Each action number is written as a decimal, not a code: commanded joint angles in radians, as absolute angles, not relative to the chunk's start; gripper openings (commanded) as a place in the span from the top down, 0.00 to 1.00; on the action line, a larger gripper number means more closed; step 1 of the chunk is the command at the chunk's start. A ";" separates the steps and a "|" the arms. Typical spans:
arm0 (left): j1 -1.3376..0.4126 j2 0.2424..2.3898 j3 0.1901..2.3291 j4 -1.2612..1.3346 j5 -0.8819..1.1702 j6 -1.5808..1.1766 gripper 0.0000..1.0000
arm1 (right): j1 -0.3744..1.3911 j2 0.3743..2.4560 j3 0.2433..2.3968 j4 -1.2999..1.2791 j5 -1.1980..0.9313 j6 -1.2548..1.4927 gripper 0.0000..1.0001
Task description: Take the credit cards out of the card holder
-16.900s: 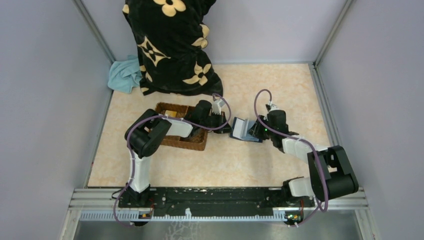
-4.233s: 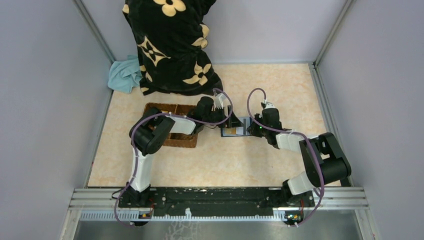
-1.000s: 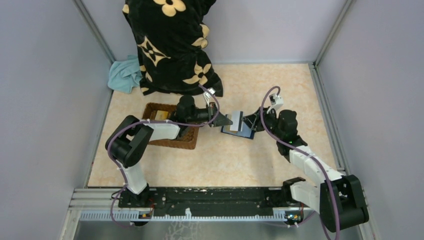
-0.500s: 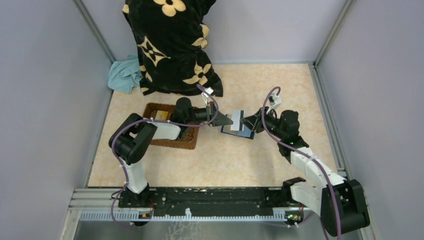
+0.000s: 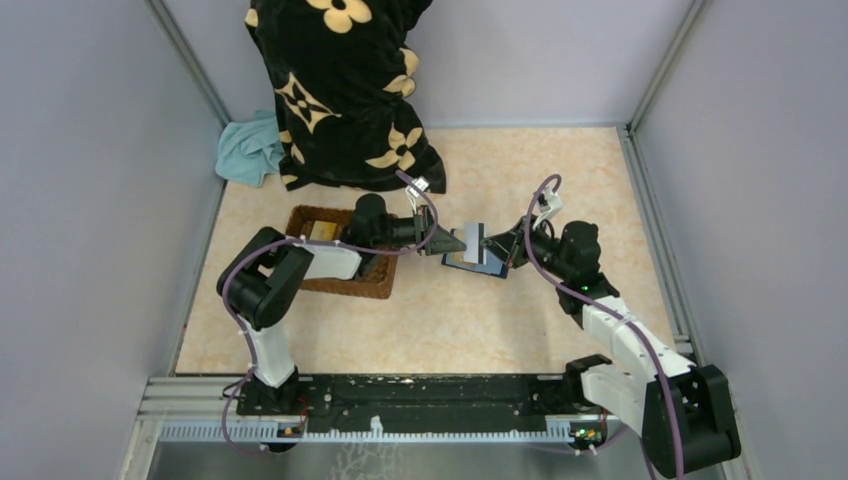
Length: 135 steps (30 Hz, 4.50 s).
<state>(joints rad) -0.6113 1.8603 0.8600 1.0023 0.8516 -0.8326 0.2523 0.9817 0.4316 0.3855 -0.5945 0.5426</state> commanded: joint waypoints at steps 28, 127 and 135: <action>-0.620 1.591 0.989 0.092 0.013 -0.295 0.15 | 0.248 0.960 0.472 0.348 -0.476 0.490 1.00; -0.608 1.353 0.741 0.281 -0.054 0.071 0.36 | 0.247 1.246 0.542 0.430 -0.519 0.503 1.00; -0.601 1.392 0.881 0.036 -0.629 -0.339 0.43 | 0.267 1.345 0.648 0.512 -0.565 0.541 1.00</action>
